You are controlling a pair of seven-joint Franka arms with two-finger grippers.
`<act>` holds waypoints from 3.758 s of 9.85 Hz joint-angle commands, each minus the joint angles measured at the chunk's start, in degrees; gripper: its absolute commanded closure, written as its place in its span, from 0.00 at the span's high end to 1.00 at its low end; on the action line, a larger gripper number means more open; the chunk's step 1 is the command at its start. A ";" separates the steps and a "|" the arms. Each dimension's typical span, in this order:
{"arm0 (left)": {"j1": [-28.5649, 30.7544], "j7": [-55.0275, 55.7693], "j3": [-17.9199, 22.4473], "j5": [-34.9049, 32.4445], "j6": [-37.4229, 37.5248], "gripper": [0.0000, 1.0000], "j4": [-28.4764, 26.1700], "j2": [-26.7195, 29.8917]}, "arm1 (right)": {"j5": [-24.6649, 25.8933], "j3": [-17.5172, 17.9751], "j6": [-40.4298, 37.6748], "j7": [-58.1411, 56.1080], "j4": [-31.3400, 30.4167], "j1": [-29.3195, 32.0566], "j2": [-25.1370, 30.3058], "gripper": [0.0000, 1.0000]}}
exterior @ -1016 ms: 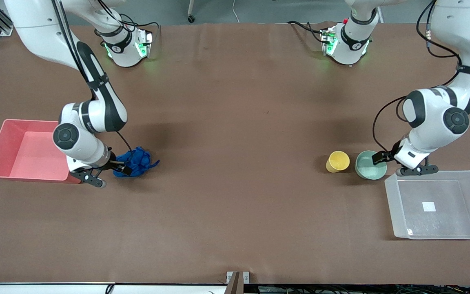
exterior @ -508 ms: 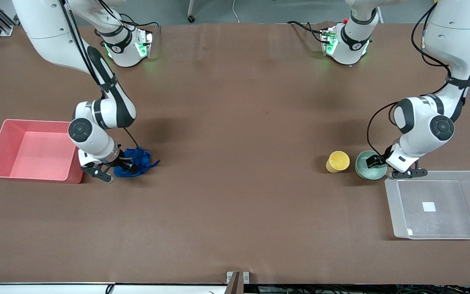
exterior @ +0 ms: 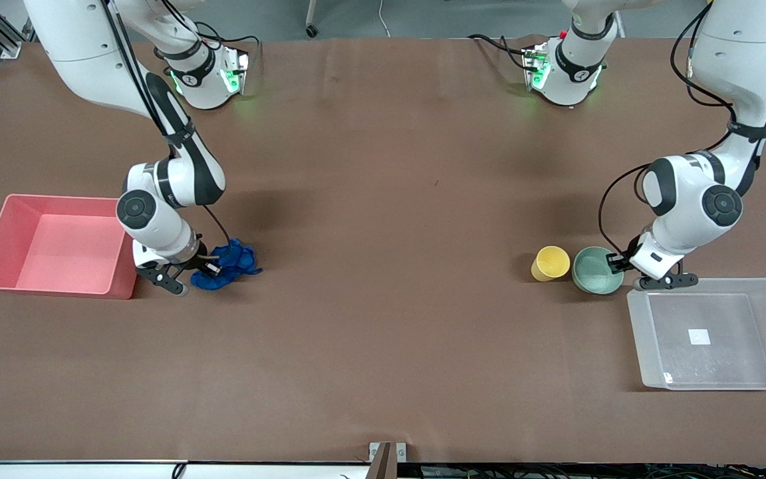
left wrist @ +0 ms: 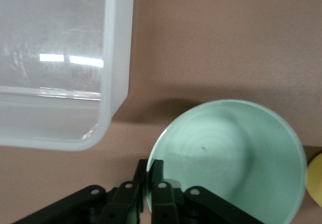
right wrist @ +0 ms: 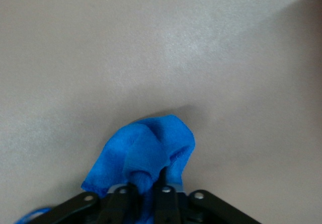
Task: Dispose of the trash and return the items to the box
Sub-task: 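Grasp the blue cloth with the right gripper while the left gripper grasps the bowl, then carry the cloth into the pink bin while the left gripper carries the bowl, then release the cloth in the bin while the left gripper sets the bowl in the box, then move the left gripper from the box to the yellow cup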
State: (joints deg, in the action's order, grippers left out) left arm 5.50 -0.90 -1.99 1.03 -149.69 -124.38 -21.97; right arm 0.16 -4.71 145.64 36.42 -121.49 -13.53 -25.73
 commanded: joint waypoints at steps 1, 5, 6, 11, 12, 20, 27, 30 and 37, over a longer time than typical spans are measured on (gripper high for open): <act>-0.05 -0.59 -0.12 -0.32 5.60 0.00 -2.10 5.95 | 0.54 -0.30 -18.80 -0.64 9.11 -0.27 4.44 0.01; 0.29 -3.30 -0.12 -0.50 15.10 0.00 12.00 7.22 | 0.19 -0.83 -43.39 -18.76 20.76 7.34 14.27 0.01; 0.38 -4.80 -0.12 -0.50 16.61 0.00 18.15 4.25 | 0.54 -0.92 -44.47 -27.02 20.07 11.38 16.04 0.01; 5.29 -18.67 0.58 -0.76 26.20 0.00 49.02 -18.33 | 4.14 -1.00 -21.10 -58.09 6.15 30.12 14.92 0.01; 5.83 -19.22 0.67 -0.85 25.68 0.00 51.15 -20.90 | 4.23 -2.40 -14.40 -59.43 3.57 30.40 12.48 0.01; 7.86 -19.05 3.75 -0.24 20.49 0.41 48.28 -26.20 | 3.26 -4.52 -11.62 -56.68 3.97 28.75 8.90 1.00; 7.42 -15.21 -4.23 -0.32 30.68 0.90 38.36 -7.32 | 0.02 0.24 -59.03 -30.00 34.29 18.46 25.52 1.00; 7.33 -5.63 -10.12 -0.59 30.42 0.90 28.08 -1.25 | 0.54 0.58 -62.32 -30.44 33.87 18.27 28.45 1.00; 5.84 1.59 -15.68 -1.11 20.43 0.86 11.29 0.79 | 1.15 0.49 -62.76 -37.48 37.12 18.36 28.01 1.00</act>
State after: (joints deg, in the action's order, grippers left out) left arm 11.72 -1.45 -17.46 1.00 -125.10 -107.92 -21.59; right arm 0.97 -4.00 83.60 -0.67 -84.73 5.45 2.42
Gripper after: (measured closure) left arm 0.132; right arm 0.000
